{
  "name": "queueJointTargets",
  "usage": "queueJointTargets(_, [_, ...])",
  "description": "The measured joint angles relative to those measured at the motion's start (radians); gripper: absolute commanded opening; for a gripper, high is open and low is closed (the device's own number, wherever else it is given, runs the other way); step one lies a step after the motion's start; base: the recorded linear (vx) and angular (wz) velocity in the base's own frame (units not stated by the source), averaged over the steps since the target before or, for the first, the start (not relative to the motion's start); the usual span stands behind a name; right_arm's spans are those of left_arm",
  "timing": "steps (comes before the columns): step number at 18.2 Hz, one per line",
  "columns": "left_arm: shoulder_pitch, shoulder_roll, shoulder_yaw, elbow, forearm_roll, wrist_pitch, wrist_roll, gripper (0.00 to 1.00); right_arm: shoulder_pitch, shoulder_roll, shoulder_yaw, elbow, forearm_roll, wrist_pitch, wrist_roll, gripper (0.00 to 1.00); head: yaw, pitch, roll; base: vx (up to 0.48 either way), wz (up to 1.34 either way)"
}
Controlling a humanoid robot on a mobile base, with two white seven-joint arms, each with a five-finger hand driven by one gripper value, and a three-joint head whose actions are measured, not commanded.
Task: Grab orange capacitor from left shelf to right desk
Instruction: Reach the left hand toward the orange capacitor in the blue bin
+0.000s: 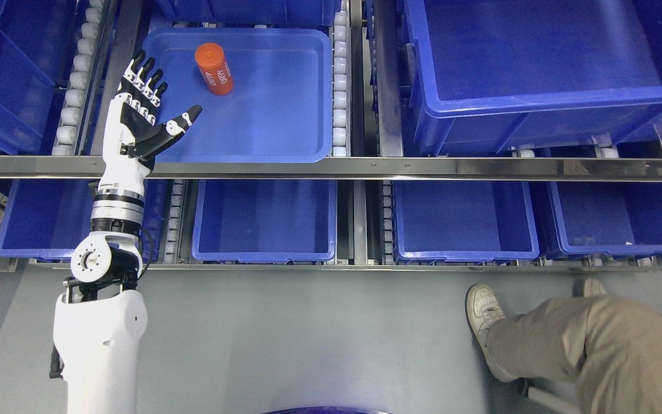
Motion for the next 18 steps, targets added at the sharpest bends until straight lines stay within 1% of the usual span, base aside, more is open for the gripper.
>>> queueJointTargets(6, [-0.01,0.023,-0.004,0.001,-0.003,0.006,0.0,1.0,0.0,0.0,0.0,0.0,0.0,0.0,0.0,1.0,0.0,0.0,0.0,0.0,0.0])
queueJointTargets(9, [-0.034,0.038,-0.01,0.023,-0.044,0.007,-0.001,1.0,0.0,0.0,0.0,0.0,0.0,0.0,0.0,1.0,0.0,0.0,0.0,0.0,0.0])
queueJointTargets(18, [-0.16,0.057,-0.082,0.184,-0.202,-0.004,-0.002,0.96,0.0,0.0,0.0,0.0,0.0,-0.001,0.0,1.0,0.0,0.0,0.0,0.0,0.0])
